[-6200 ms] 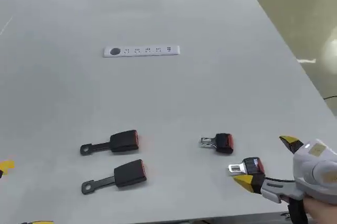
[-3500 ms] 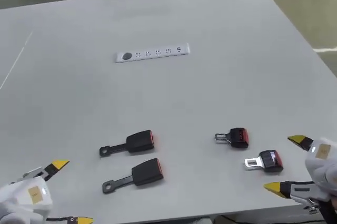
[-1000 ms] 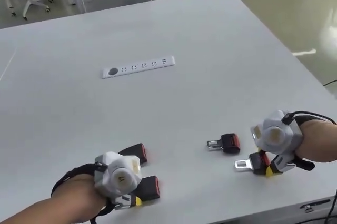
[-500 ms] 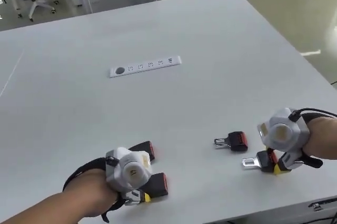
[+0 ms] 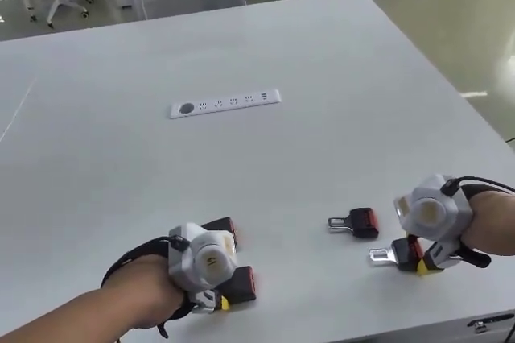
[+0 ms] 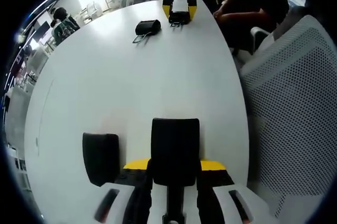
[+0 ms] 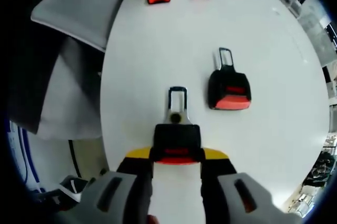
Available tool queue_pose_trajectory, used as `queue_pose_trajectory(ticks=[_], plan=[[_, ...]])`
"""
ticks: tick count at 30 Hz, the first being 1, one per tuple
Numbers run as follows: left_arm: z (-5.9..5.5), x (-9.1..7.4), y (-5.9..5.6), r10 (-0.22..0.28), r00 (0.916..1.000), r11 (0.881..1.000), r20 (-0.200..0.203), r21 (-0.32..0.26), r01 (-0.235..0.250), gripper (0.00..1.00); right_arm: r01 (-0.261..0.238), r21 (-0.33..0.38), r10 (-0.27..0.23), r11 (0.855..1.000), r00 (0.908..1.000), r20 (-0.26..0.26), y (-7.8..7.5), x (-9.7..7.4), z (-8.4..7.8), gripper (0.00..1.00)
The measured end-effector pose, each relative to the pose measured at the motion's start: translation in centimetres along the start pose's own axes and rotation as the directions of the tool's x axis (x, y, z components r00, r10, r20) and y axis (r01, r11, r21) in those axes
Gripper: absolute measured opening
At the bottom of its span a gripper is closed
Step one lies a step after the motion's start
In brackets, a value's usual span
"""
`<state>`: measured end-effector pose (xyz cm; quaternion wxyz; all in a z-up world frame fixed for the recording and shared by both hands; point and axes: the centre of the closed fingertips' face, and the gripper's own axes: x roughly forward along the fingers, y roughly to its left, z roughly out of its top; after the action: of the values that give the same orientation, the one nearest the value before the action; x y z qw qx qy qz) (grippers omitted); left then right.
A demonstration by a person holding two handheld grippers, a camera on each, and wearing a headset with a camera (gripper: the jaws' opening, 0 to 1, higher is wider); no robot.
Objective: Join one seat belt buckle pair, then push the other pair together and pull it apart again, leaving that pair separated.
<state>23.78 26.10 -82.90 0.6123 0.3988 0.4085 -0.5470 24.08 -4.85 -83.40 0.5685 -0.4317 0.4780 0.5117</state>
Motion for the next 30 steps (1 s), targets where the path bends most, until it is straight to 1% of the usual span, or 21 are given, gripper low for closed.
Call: queue_pose_trajectory(ticks=[4,8,14,18,23,26,30], plan=[[0.00,0.03,0.04,-0.010,0.9999,1.000,0.009,0.002,0.010,0.33,-0.001,0.004,0.001,1.000,1.0000,-0.001,0.00,-0.02,-0.05,0.35],[0.03,0.00,-0.02,-0.005,0.9999,1.000,0.012,0.001,0.005,0.33,0.001,0.021,-0.001,1.000,0.9999,0.015,-0.04,-0.02,-0.06,0.35],[0.03,0.00,0.03,-0.006,0.9998,1.000,0.018,0.004,0.006,0.33,-0.001,0.016,0.001,1.000,0.9996,0.027,-0.01,-0.04,-0.03,0.35],[0.05,0.03,0.01,-0.009,0.9999,1.000,0.014,0.005,0.009,0.33,-0.001,0.006,0.001,1.000,0.9999,0.017,0.00,0.00,-0.06,0.34],[0.02,0.02,0.00,0.000,0.9998,1.000,0.018,-0.001,0.000,0.33,-0.007,-0.009,0.007,1.000,0.9999,-0.013,0.01,-0.03,0.05,0.34],[0.00,0.02,-0.03,0.001,0.9999,1.000,0.016,-0.005,-0.001,0.33,-0.005,-0.006,0.005,1.000,0.9999,-0.013,-0.06,-0.03,-0.07,0.34],[0.03,0.03,-0.04,-0.002,1.0000,1.000,0.007,0.001,0.002,0.33,-0.005,-0.002,0.005,1.000,1.0000,0.000,-0.03,-0.07,-0.05,0.35]])
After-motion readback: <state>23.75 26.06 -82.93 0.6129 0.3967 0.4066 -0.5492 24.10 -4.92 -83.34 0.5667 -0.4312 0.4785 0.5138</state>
